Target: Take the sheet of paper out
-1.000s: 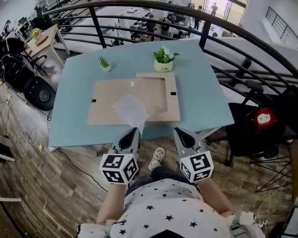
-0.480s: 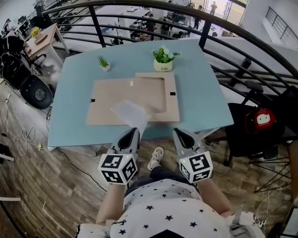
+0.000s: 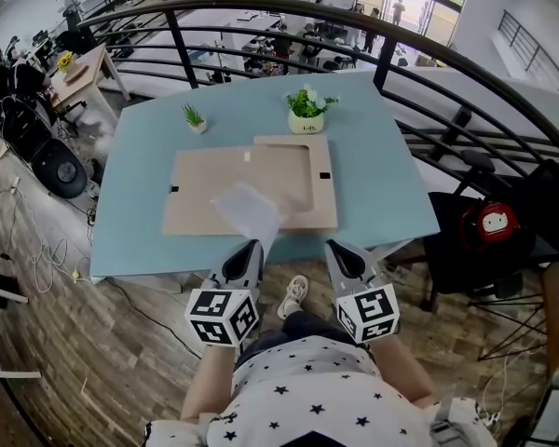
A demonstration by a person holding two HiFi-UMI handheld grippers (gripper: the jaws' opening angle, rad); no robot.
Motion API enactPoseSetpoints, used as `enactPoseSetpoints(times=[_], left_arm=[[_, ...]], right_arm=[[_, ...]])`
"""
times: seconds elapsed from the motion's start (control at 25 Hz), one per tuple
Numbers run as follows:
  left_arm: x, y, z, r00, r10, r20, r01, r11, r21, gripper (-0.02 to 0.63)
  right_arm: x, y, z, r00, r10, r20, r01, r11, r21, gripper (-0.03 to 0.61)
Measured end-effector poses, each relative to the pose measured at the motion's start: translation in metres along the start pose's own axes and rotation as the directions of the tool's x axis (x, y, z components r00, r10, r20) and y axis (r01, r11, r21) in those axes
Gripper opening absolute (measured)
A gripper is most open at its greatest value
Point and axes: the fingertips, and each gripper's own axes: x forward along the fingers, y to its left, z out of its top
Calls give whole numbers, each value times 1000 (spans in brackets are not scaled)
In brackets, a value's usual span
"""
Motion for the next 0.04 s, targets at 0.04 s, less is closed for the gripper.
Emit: enactPoseSetpoints(times=[0.04], left_arm=[[0,1,0,1000,-1,0,1,1000,-1,2]], right_arm=[[1,1,0,1000,0,0,0,1000,0,6]])
